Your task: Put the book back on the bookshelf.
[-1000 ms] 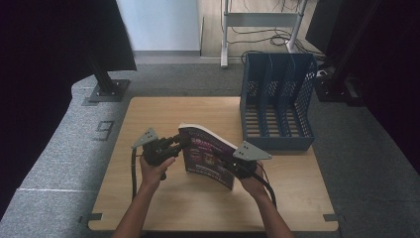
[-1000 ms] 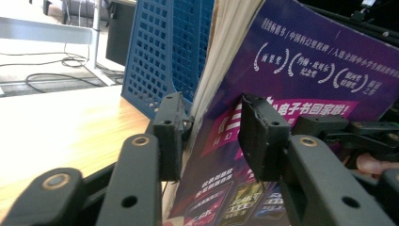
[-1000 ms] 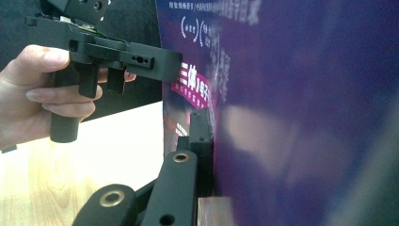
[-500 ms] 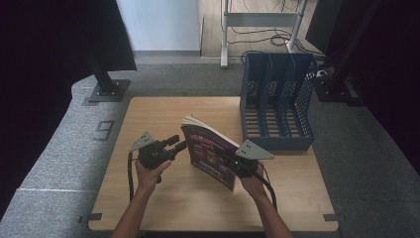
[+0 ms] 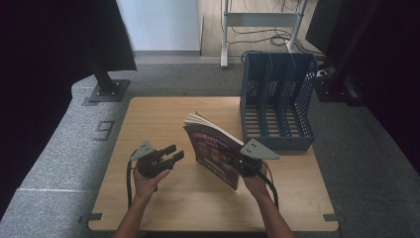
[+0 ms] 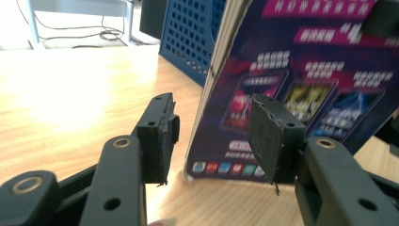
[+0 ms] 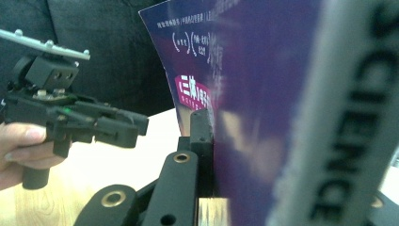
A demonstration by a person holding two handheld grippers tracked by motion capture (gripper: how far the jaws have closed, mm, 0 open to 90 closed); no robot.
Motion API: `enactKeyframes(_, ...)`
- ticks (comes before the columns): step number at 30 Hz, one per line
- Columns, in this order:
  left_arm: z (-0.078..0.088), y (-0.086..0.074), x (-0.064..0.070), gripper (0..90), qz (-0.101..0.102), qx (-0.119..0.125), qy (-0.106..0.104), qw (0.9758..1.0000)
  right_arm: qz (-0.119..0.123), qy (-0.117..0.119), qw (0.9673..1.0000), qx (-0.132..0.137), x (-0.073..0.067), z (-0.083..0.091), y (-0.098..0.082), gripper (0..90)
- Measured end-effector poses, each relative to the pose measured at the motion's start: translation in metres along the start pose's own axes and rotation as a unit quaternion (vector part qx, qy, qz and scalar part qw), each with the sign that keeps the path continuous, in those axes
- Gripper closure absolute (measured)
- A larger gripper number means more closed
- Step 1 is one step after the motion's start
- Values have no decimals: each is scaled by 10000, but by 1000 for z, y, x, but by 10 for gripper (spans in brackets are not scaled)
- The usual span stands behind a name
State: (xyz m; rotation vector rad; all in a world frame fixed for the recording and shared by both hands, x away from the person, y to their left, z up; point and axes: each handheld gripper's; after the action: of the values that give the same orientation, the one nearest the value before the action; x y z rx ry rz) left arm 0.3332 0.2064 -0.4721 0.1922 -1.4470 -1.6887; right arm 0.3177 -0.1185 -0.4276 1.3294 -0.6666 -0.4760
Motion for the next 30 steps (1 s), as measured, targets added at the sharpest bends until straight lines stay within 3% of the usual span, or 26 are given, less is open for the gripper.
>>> enactKeyframes(3, -2, -3, 1, 506, -173, -139, 117, 9997, 60, -9, 10000, 42, 1, 3, 1, 817)
enactKeyframes(8, -4, -7, -2, 504, -88, -198, 119, 9997, -56, -71, 9999, 128, 7, 7, 1, 817)
enactKeyframes(14, 0, -5, -5, 506, 25, -56, 133, 9999, -97, -180, 9997, 153, 10, 10, 5, 817)
enactKeyframes(30, -4, -10, -6, 506, -94, -255, 202, 9994, -56, -407, 9991, 121, 11, 11, 25, 817)
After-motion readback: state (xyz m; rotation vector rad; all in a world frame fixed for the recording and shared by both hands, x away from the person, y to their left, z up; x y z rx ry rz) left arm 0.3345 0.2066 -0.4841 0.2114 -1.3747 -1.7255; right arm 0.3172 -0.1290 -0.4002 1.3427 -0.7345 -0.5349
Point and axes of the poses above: each handheld gripper's, and its own axes: z roughly backward along the jaws, y roughly out of its top, x roughly to its right, and after that the axes turned 11 degrees about z, right-handed
